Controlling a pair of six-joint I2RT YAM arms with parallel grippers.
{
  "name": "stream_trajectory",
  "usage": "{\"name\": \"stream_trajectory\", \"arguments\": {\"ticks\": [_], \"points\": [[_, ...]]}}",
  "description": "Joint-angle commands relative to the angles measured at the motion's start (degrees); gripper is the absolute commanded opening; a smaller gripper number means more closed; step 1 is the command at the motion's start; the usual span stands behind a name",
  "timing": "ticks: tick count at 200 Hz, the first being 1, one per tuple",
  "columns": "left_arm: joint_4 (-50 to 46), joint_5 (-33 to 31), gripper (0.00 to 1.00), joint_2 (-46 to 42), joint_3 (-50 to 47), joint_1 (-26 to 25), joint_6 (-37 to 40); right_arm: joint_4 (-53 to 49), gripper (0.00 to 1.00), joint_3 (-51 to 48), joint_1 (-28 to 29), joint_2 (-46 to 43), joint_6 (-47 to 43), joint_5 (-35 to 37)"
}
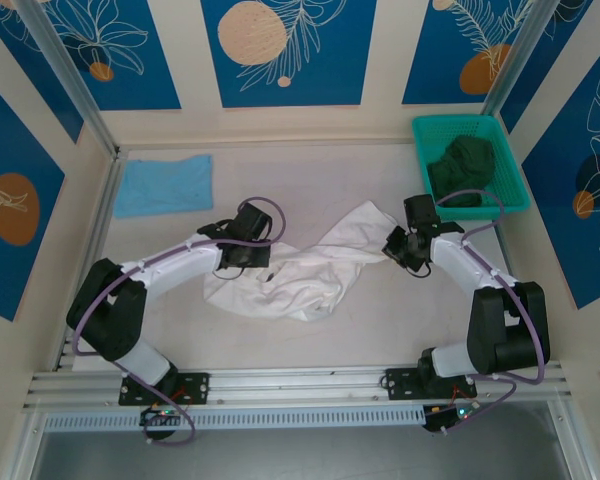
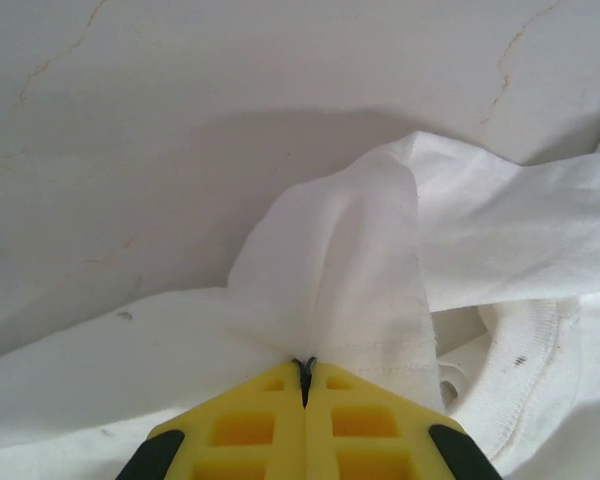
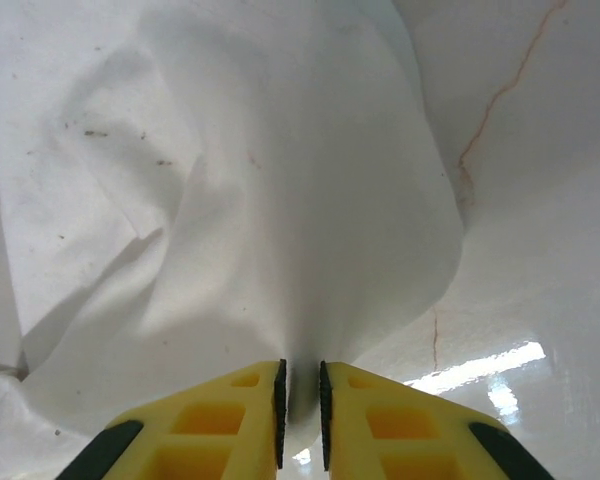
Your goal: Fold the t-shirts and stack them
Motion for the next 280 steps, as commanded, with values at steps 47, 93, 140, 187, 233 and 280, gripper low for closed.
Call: {"name": "stream_trajectory", "arguments": {"ticks": [47, 93, 140, 187, 233, 280], "points": [[-0.5, -1.6, 0.00, -2.3, -0.7, -0.6, 1.4, -1.9, 0.06, 1.8, 1.1, -1.5, -1.0, 1.7], [-1.1, -1.8, 0.00, -2.8, -0.5, -0.7, 1.5, -2.8, 0.02, 2.3, 1.6, -2.5, -1.8, 2.8], [-0.5, -2.8, 0.00, -5.0, -0.9, -1.0, 1.8, -4.2, 0.00, 3.5, 2.2, -5.5, -3.7, 3.7], [2.3, -3.9, 0.00, -9.6, -2.3, -1.5, 2.6, -6.5, 0.00, 6.2, 2.6, -7.3, -5.2, 2.9], [5.8, -5.4, 0.00, -16.0, -4.0, -1.6, 3.2, -4.3, 0.00, 6.7, 3.7, -13.9, -5.2, 2.8], [11.2, -9.0, 0.00, -23.1, -2.6, -1.6, 5.5, -4.5, 0.00, 11.6, 4.1, -18.8, -4.5, 6.5]]}}
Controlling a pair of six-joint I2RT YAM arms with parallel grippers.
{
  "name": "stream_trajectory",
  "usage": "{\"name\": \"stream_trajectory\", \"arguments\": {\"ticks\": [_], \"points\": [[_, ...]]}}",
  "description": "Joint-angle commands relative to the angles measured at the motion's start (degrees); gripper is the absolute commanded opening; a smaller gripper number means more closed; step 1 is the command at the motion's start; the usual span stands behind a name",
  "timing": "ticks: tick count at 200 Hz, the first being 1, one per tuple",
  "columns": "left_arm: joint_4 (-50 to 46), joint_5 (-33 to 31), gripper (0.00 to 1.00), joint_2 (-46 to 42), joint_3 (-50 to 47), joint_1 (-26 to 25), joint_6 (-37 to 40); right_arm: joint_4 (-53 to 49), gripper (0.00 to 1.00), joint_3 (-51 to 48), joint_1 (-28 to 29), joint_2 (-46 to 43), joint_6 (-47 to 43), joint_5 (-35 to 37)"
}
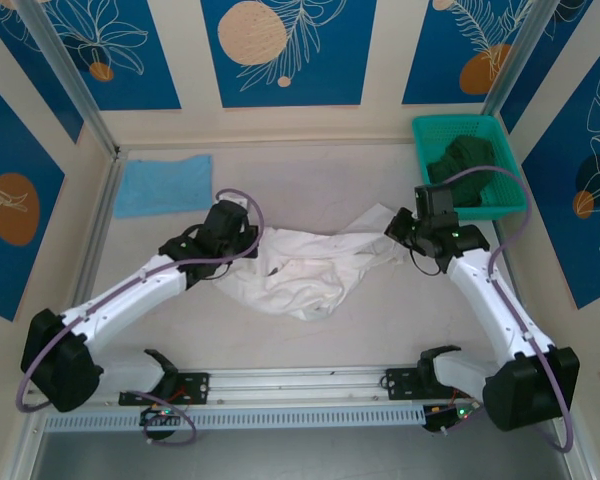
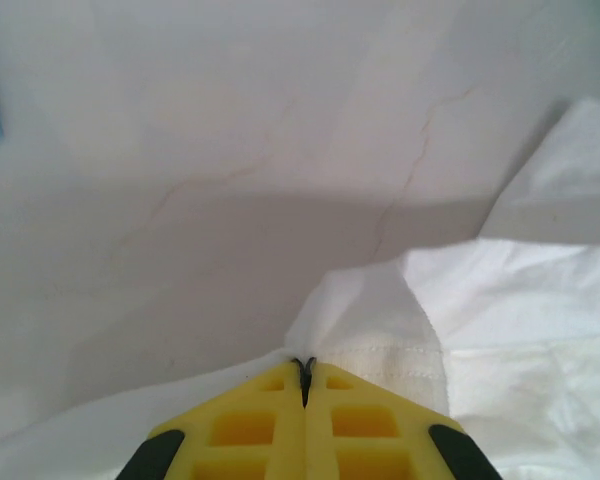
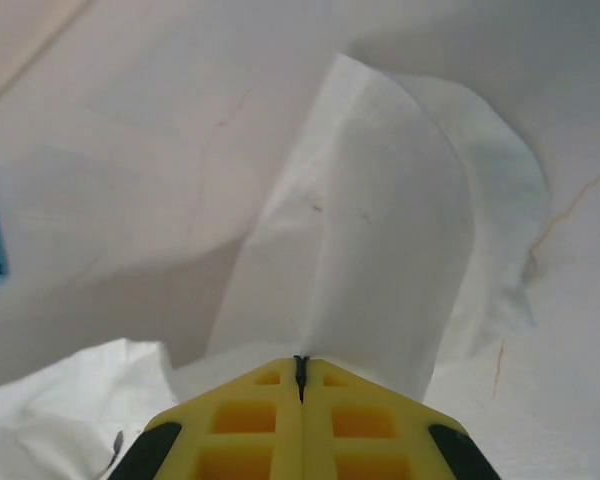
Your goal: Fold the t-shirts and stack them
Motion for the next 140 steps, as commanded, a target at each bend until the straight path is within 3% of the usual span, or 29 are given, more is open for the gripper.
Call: {"name": "stream_trajectory", "arguments": {"ticks": [1, 46, 67, 90, 97, 106, 110, 117, 125, 133, 140], "points": [[5.0, -3.7, 0.00, -3.3, 1.1, -0.5, 2.5, 0.1, 0.00, 4.2, 0.4, -2.1, -0.3, 2.8], [6.0, -6.7, 0.00, -0.9, 7.7, 0.9, 4.1, 2.3, 0.00, 11.1, 1.1, -0.6, 0.0, 6.7], [3.6, -7.0, 0.00, 5.5, 13.8, 3.6, 3.0, 3.1, 0.00, 17.4, 1.2, 6.5, -1.2, 8.3], [-2.2, -4.2, 0.04, 17.7, 26.0, 9.6, -0.7, 3.0, 0.00, 28.8, -0.1, 20.5, -3.0, 11.5], [-4.6, -3.2, 0.09, 22.8, 31.9, 11.5, -1.0, 2.5, 0.00, 33.5, -1.0, 25.9, -3.2, 12.6], [-9.3, -3.7, 0.31, 30.7, 42.3, 13.2, -0.2, 0.9, 0.00, 41.2, -2.5, 33.5, -3.0, 12.8], [-12.8, -4.9, 0.40, 35.1, 48.1, 13.9, -0.1, -0.3, 0.03, 45.5, -3.4, 38.3, -2.5, 12.1], [-19.7, -6.7, 0.47, 42.3, 59.4, 14.9, 0.3, -5.0, 0.09, 54.7, -4.9, 45.7, -1.4, 9.7], [-27.8, -7.0, 0.55, 50.7, 73.4, 16.1, 1.0, -13.1, 0.24, 67.8, -6.1, 54.8, -0.4, 8.2], [-36.4, -6.3, 0.71, 58.5, 87.5, 17.0, 0.9, -21.7, 0.42, 81.7, -6.6, 63.4, -0.7, 7.9], [-42.7, -3.8, 0.76, 64.3, 98.8, 17.5, 1.1, -28.7, 0.54, 95.6, -6.7, 69.9, -1.3, 7.6]]}}
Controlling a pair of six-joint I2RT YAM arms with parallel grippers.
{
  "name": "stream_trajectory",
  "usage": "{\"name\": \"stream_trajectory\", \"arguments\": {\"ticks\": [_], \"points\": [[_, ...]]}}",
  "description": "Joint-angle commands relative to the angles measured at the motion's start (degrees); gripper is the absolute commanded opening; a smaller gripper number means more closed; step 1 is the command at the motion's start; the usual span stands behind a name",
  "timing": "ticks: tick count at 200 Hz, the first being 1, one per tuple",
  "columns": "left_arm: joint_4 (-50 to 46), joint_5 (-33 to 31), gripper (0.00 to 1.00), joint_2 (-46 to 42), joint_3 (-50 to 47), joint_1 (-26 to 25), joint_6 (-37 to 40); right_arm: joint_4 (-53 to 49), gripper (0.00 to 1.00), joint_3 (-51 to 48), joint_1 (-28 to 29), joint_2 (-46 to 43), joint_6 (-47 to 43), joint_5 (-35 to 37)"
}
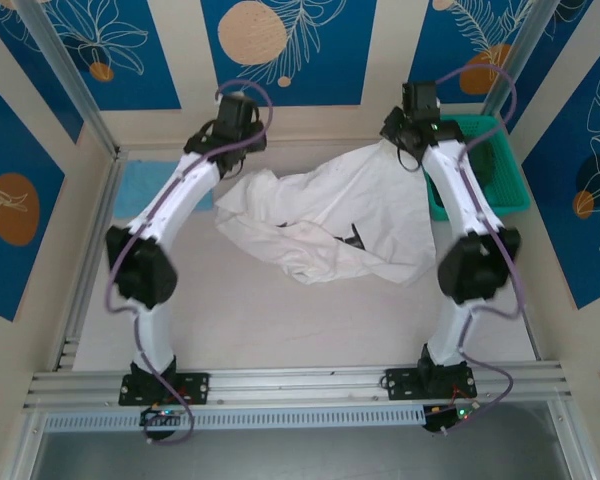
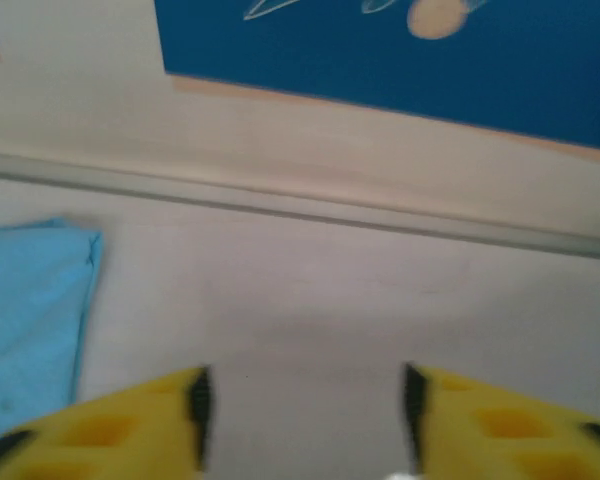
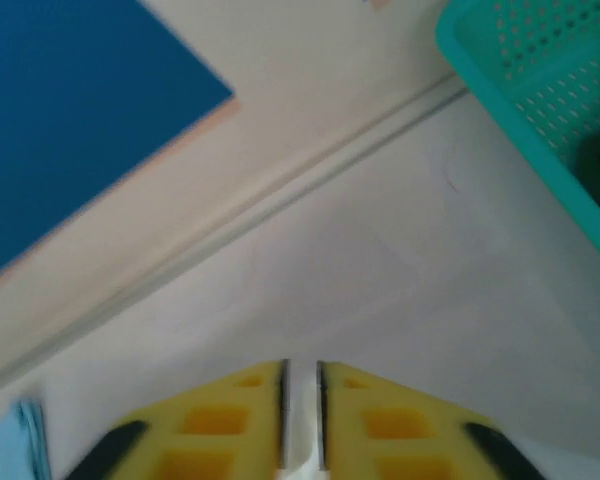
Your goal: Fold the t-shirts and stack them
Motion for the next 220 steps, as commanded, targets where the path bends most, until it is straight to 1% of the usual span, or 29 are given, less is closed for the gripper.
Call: {"name": "stream_trajectory", "arguments": {"ticks": [1, 6, 10, 17, 25, 36, 45, 51, 54, 59, 62, 64, 70, 78, 85, 97, 115, 131, 141, 150, 167, 183, 194, 205, 220], "points": [[-27.5, 1.6, 0.77, 16.1, 30.3, 2.7, 0.2, -23.5, 0.56, 32.3, -2.5, 19.2, -0.3, -0.7], [-30.9, 3.0, 0.78, 18.6, 36.4, 2.9, 0.1, -28.6, 0.59, 41.1, -2.4, 22.9, -0.9, -0.9], [-33.1, 3.6, 0.79, 20.1, 39.2, 2.8, -0.2, -31.9, 0.62, 46.4, -2.4, 25.2, -1.0, -0.9], [-34.8, 5.0, 0.79, 20.4, 39.8, 2.7, -0.9, -35.7, 0.63, 52.6, -2.3, 27.4, -1.4, -0.9], [-34.3, 7.6, 0.79, 18.6, 35.4, 2.5, -1.5, -38.0, 0.63, 53.5, -2.0, 27.3, -2.0, -1.1], [-29.9, 9.8, 0.77, 12.9, 23.0, 1.9, -2.6, -38.9, 0.63, 49.1, -1.3, 24.0, -3.3, -2.8], [-22.7, 10.6, 0.76, 6.6, 10.0, 0.8, -3.1, -37.5, 0.62, 40.5, 0.0, 19.6, -4.4, -2.9], [-17.6, 10.7, 0.77, 2.3, 1.4, 0.0, -3.8, -34.2, 0.62, 31.5, 1.3, 15.1, -5.1, -1.9], [-15.6, 10.8, 0.77, 0.4, -2.1, -0.4, -4.3, -31.2, 0.62, 27.4, 1.9, 12.2, -5.7, -1.4], [-12.5, 10.9, 0.77, -2.2, -7.4, -1.0, -5.2, -24.4, 0.62, 14.8, 3.1, 7.2, -6.6, -0.9], [-11.3, 11.1, 0.77, -3.5, -9.7, -1.3, -5.7, -19.6, 0.62, 7.9, 3.6, 2.5, -6.9, -1.0], [-10.5, 11.2, 0.77, -4.2, -11.3, -1.5, -6.0, -16.4, 0.62, 5.0, 3.8, -0.2, -7.0, -1.3], [-9.1, 11.6, 0.77, -5.7, -14.4, -2.3, -6.8, -7.3, 0.66, -8.9, 3.9, -7.3, -6.2, -2.5], [-9.3, 11.3, 0.77, -6.7, -16.8, -3.2, -8.0, 1.1, 0.71, -21.6, 3.2, -15.5, -3.2, -4.4], [-9.4, 11.7, 0.77, -6.9, -18.6, -4.3, -8.9, 5.3, 0.72, -28.9, 2.1, -20.5, -0.4, -6.7], [-8.7, 13.2, 0.76, -6.6, -20.7, -6.3, -9.4, 7.3, 0.72, -38.0, 0.8, -26.1, 2.5, -10.3], [-10.4, 13.2, 0.77, -4.1, -20.4, -9.4, -9.4, 7.9, 0.72, -50.7, 0.5, -31.8, 3.8, -11.4], [-11.6, 13.7, 0.77, -0.7, -18.4, -12.0, -8.4, 7.0, 0.71, -58.7, -0.5, -35.1, 5.7, -11.7], [-12.6, 14.9, 0.77, 1.8, -15.9, -13.4, -7.1, 6.1, 0.70, -63.4, -1.8, -37.4, 7.4, -11.5], [-13.4, 16.3, 0.78, 4.5, -13.3, -15.0, -4.1, 6.6, 0.70, -68.4, -2.9, -40.2, 8.7, -11.8], [-18.8, 14.2, 0.80, 10.5, -5.5, -17.3, -1.0, 7.4, 0.69, -76.6, -5.1, -45.9, 10.8, -11.3], [-20.3, 15.8, 0.80, 14.6, -1.1, -18.0, -0.2, 7.0, 0.68, -81.5, -8.2, -50.5, 11.7, -11.9], [-20.5, 17.0, 0.80, 16.7, 1.3, -18.1, -0.2, 9.4, 0.67, -85.0, -10.3, -52.6, 12.0, -14.7], [-20.8, 16.6, 0.78, 18.6, 3.1, -18.2, -0.5, 10.8, 0.66, -86.4, -11.8, -52.2, 11.8, -18.1], [-21.5, 16.0, 0.74, 20.8, 5.2, -18.1, -0.7, 10.6, 0.63, -86.0, -12.4, -49.5, 11.1, -19.8]]}}
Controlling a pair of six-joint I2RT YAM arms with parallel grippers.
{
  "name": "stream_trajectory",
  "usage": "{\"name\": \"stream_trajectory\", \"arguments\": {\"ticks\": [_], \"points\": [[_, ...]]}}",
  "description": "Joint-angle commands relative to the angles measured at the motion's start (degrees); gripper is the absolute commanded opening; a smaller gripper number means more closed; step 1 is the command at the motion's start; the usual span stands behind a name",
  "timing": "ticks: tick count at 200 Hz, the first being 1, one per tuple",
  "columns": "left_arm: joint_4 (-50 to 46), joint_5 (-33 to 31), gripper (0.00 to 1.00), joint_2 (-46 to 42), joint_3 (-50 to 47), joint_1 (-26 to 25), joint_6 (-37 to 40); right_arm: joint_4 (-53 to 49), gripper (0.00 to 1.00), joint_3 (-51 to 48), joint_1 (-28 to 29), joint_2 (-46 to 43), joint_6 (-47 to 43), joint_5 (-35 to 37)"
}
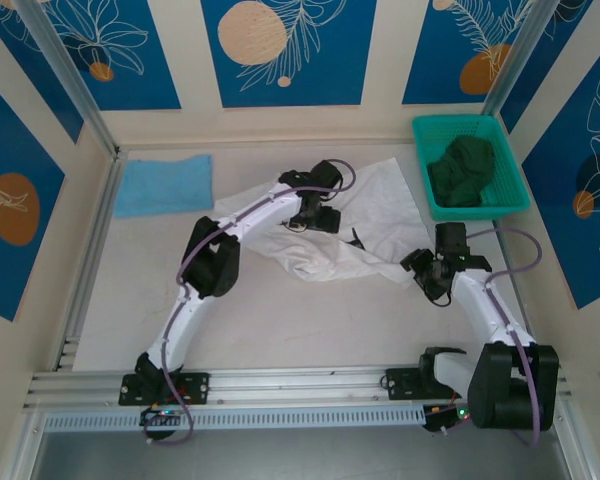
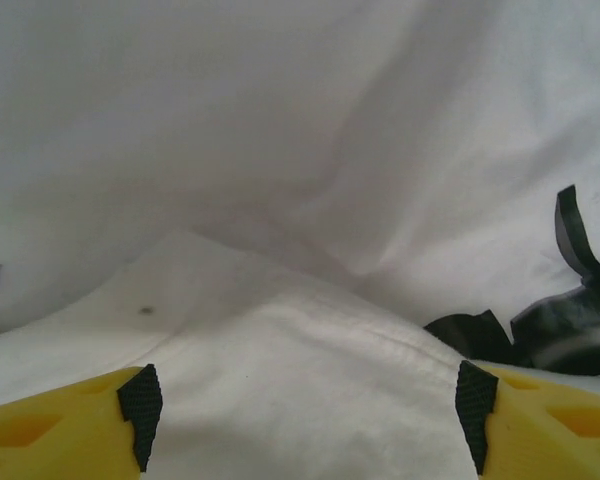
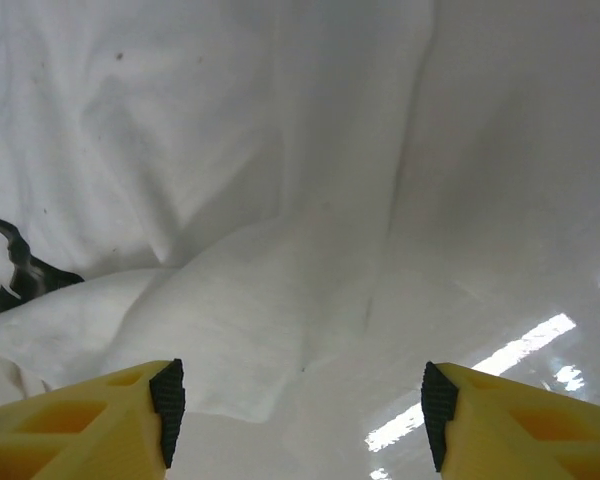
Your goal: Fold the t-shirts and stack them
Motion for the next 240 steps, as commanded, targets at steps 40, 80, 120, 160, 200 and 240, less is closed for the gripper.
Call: {"name": "stream_trajectory", "arguments": {"ticks": [40, 80, 120, 160, 200, 240], "points": [[-2.3, 0.4, 0.33, 3.5, 2.3, 0.5, 1.0, 8.1, 0.38, -0.5, -0.8, 8.4, 0.0, -8.8], [2.1, -2.4, 0.00, -3.1, -4.4, 0.4, 2.4, 9.2, 0.06, 1.2, 0.0, 10.2, -1.0, -9.1], [9.4, -3.5, 0.00, -14.0, -14.7, 0.6, 4.1, 6.4, 0.00, 3.1, 1.4, 6.2, -1.4, -7.0], [12.3, 7.3, 0.37, -16.9, -17.1, 0.0, 6.9, 3.5, 0.00, 4.6, 1.9, 2.0, -2.1, -5.6], [5.6, 6.3, 0.65, -9.3, -9.8, -3.6, 12.6, 3.2, 0.00, 4.3, 2.0, 1.8, -2.5, -5.3], [-3.1, 0.7, 0.66, -0.1, 1.5, -6.4, 15.6, 3.7, 0.00, 3.8, 2.1, 2.1, -2.9, -5.0]]}}
